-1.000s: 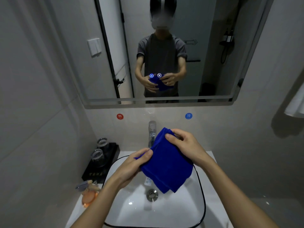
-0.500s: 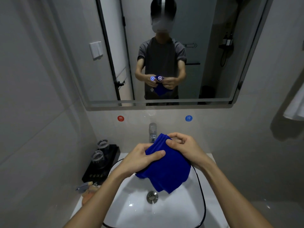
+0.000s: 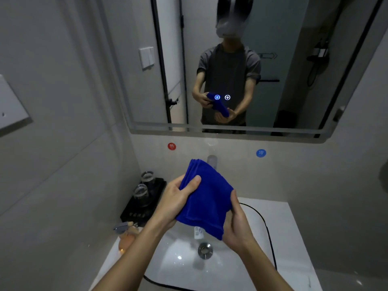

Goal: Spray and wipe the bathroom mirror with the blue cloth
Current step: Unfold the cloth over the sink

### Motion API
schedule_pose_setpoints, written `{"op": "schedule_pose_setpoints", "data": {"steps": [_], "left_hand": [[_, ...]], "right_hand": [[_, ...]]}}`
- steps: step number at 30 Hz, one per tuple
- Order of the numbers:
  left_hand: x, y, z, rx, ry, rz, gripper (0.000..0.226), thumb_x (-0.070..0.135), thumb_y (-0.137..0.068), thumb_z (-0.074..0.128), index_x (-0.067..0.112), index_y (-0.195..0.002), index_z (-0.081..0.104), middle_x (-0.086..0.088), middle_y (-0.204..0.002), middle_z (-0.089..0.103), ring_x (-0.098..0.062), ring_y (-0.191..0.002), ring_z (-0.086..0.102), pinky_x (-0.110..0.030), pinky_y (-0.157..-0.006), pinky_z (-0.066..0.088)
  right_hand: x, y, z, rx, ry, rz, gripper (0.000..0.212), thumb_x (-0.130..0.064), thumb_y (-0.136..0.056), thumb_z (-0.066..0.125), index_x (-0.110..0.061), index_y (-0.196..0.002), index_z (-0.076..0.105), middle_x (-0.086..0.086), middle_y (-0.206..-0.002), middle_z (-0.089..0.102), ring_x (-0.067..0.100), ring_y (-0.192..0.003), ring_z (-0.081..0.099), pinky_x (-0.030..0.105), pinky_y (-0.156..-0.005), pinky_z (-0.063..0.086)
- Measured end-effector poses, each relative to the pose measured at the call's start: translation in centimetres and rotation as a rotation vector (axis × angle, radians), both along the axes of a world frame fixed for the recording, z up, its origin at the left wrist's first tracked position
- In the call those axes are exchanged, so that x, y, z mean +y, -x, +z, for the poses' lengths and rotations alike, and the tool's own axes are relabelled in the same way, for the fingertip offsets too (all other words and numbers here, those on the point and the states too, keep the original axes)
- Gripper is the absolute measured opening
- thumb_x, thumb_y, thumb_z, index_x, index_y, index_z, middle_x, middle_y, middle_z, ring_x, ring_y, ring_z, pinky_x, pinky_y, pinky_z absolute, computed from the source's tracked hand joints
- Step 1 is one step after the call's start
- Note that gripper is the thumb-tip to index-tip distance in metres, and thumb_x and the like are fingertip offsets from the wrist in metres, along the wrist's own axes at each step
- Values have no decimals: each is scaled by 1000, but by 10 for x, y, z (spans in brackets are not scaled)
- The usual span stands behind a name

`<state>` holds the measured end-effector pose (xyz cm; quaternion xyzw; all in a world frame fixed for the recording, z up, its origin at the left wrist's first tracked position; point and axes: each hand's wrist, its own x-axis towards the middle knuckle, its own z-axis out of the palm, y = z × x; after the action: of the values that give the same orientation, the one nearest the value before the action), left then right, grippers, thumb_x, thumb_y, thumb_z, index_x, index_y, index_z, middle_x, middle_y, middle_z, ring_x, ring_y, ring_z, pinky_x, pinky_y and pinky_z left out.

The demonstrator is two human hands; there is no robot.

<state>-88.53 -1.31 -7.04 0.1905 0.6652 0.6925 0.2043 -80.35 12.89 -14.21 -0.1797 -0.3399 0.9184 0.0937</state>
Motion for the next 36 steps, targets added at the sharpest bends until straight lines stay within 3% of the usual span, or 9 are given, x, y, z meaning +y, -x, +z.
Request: {"op": "schedule_pose_setpoints", "data": {"steps": [5, 8, 13, 17, 21, 26, 31, 33, 36], "left_hand": [[-40, 9, -29, 194, 155, 198, 26, 40, -99, 51, 20, -105, 66, 2, -97, 74, -9, -85, 70, -26, -74, 56], [-64, 17, -46, 150, 179, 268, 23, 41, -100, 50, 25, -108, 64, 3, -103, 72, -10, -92, 70, -32, -82, 57], [-114, 21, -62, -32, 145, 422, 22, 38, -101, 50, 23, -107, 65, 4, -98, 73, -9, -84, 71, -17, -64, 54], [-167, 33, -90, -30, 362, 485, 23, 38, -103, 44, 25, -111, 61, 3, -113, 67, -17, -103, 64, -32, -90, 50], [-221, 45, -135, -38, 674, 403, 33, 37, -104, 41, 18, -124, 59, -2, -118, 65, -23, -110, 60, -40, -103, 45], [-256, 43, -177, -35, 923, 288, 36, 26, -105, 39, 10, -135, 51, -12, -132, 59, -29, -121, 55, -31, -97, 38], [-272, 46, -214, -146, 948, 184, 33, 30, -105, 39, 11, -125, 57, -10, -120, 65, -24, -106, 62, -38, -95, 48], [-278, 51, -228, -178, 936, 172, 31, 32, -104, 40, 12, -120, 58, -10, -115, 66, -22, -102, 63, -44, -96, 50], [-282, 54, -236, -174, 954, 187, 31, 29, -105, 40, 9, -118, 60, -12, -113, 66, -23, -100, 63, -37, -90, 50]], "right_hand": [[-27, 25, 1, -163, -501, -127, 34, -55, -99, 42, -33, -117, 61, -2, -116, 70, 21, -104, 69, 49, -90, 58], [-54, 39, -4, -181, -659, -142, 26, -51, -102, 39, -33, -104, 58, -2, -109, 67, 16, -100, 66, 41, -88, 57], [-102, 57, -18, -193, -757, -9, 27, -44, -104, 40, -24, -94, 54, 10, -97, 65, 27, -89, 64, 46, -84, 55], [-142, 61, -50, -214, -807, 189, 26, -43, -104, 42, -21, -99, 53, 12, -102, 65, 26, -91, 65, 50, -83, 55], [-181, 60, -87, -304, -710, 398, 19, -40, -106, 40, -25, -115, 47, -7, -108, 58, 15, -99, 61, 50, -93, 56], [-221, 58, -137, -396, -705, 572, 18, -33, -107, 38, -24, -121, 43, -1, -118, 58, 21, -103, 63, 52, -85, 59], [-245, 64, -176, -489, -713, 631, 7, -29, -105, 40, -29, -110, 44, 2, -119, 60, 24, -103, 63, 56, -89, 56], [-251, 66, -183, -478, -733, 637, 11, -23, -105, 40, -27, -115, 44, 1, -117, 60, 23, -104, 63, 55, -92, 55], [-259, 71, -199, -494, -764, 647, 26, -17, -103, 44, -19, -129, 44, 8, -127, 60, 26, -112, 62, 55, -97, 53]]}}
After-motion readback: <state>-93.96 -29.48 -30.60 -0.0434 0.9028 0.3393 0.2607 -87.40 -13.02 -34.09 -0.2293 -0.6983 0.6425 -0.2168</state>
